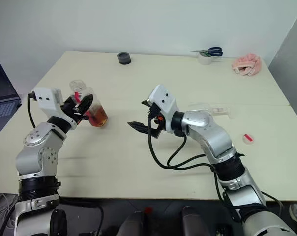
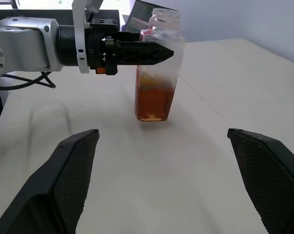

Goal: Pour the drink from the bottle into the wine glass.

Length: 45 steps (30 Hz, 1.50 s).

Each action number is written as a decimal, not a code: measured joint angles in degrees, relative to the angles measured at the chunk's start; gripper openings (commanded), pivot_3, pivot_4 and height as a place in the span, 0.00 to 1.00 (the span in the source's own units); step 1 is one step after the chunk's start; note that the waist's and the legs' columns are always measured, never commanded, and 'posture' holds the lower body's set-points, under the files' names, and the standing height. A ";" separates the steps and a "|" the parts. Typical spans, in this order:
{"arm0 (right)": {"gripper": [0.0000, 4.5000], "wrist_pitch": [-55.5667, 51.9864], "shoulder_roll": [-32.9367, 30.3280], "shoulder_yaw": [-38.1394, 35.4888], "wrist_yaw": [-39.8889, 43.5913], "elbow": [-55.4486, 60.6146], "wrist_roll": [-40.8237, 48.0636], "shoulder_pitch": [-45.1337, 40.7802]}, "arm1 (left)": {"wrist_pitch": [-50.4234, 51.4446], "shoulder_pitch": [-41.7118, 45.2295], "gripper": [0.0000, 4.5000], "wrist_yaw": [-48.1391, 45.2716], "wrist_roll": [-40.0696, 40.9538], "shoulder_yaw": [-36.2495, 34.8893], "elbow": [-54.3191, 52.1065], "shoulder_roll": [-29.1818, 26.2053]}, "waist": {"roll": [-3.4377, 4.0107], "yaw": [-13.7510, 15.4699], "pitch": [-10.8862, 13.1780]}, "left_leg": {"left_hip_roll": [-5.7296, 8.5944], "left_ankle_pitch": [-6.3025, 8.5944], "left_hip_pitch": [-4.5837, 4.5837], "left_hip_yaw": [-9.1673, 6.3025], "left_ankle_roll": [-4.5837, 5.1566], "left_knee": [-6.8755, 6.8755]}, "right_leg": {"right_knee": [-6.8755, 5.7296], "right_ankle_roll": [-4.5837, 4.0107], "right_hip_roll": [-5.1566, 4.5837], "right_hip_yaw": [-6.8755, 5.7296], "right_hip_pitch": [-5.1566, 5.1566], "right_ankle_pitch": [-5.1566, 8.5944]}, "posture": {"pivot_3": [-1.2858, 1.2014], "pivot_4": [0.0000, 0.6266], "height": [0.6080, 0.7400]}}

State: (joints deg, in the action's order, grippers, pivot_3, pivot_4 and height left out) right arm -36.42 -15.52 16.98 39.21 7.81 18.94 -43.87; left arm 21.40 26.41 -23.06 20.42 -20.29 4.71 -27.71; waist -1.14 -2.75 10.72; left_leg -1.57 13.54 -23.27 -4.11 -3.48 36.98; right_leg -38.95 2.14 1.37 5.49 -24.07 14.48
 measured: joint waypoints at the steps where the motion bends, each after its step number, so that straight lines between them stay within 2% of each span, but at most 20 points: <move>1: 1.00 0.01 -0.01 0.00 0.29 -0.12 -0.21 0.00 | -0.38 -0.26 0.40 0.09 -0.03 0.00 0.00 0.12 | 0.00 0.00 0.00 | 0.00 0.00 0.00 0.00 0.00 0.00 | 0.00 0.00 0.00 -0.01 0.00 0.00 | 0.52 0.24 1.00; 9: 1.00 0.01 0.02 -0.04 0.75 -1.19 -1.99 -0.01 | -1.23 -3.25 0.40 1.48 0.00 -0.03 -2.08 1.22 | 0.00 -0.46 0.00 | -0.04 0.00 0.01 0.00 0.00 -0.03 | -0.02 -0.01 0.02 0.00 -0.02 0.00 | 0.52 0.24 1.00; 17: 1.00 -0.03 -0.01 -0.07 1.25 -1.53 -2.11 -0.02 | -3.45 -7.94 0.98 1.18 0.13 -0.22 -4.91 2.62 | 0.00 -0.51 0.00 | -0.03 0.00 0.02 0.00 0.00 -0.02 | -0.02 -0.01 0.02 0.00 -0.01 0.00 | 0.52 0.24 1.00; 18: 1.00 -0.03 -0.02 -0.07 1.47 -1.53 -2.11 -0.02 | -3.28 -8.17 0.99 1.21 0.26 -0.22 -5.46 2.62 | 0.00 -0.50 0.00 | -0.03 0.00 0.02 0.00 0.00 -0.03 | -0.02 -0.01 0.02 0.00 -0.01 0.00 | 0.52 0.24 1.00; 24: 1.00 0.02 -0.49 -0.10 2.12 -1.60 -2.27 -0.02 | -1.90 -10.73 0.99 1.84 1.23 -0.27 -8.60 2.61 | 0.00 -0.52 0.00 | -0.04 0.00 0.02 0.01 0.00 -0.03 | -0.01 -0.01 0.02 0.01 -0.01 0.00 | 0.52 0.24 1.00; 33: 1.00 4.30 -4.40 -1.18 1.85 -4.57 -5.94 -0.19 | 0.98 -16.18 0.99 2.37 3.47 -0.83 -14.25 2.13 | -0.01 -0.51 0.00 | -0.03 0.00 0.03 0.03 0.00 -0.03 | 0.00 0.00 0.02 0.02 -0.01 0.01 | 0.52 0.24 1.00; 39: 1.00 11.36 -9.39 -1.54 0.68 -8.98 -13.22 -0.55 | 1.91 -19.63 0.99 2.57 4.67 -2.67 -17.05 2.14 | -0.01 -0.51 0.00 | -0.03 0.00 0.04 0.09 0.00 -0.04 | 0.02 0.01 0.02 0.07 -0.01 0.01 | 0.52 0.24 1.00; 45: 1.00 17.57 -16.22 -1.76 0.11 -10.05 -20.18 0.95 | 3.26 -29.84 0.99 0.30 8.05 -3.84 -23.44 2.17 | -0.02 -0.52 0.00 | -0.04 0.01 0.05 0.13 -0.01 -0.07 | 0.06 0.00 0.00 0.11 0.00 0.02 | 0.52 0.24 1.00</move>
State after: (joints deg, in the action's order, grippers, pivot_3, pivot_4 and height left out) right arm -18.86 -31.74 15.22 39.32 -2.24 -1.24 -42.92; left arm 24.65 -3.43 -22.76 28.48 -24.13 -18.73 -25.54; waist -1.15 -3.27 10.72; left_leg -1.61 13.55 -23.21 -3.97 -3.49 36.91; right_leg -38.89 2.15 1.37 5.60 -24.08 14.51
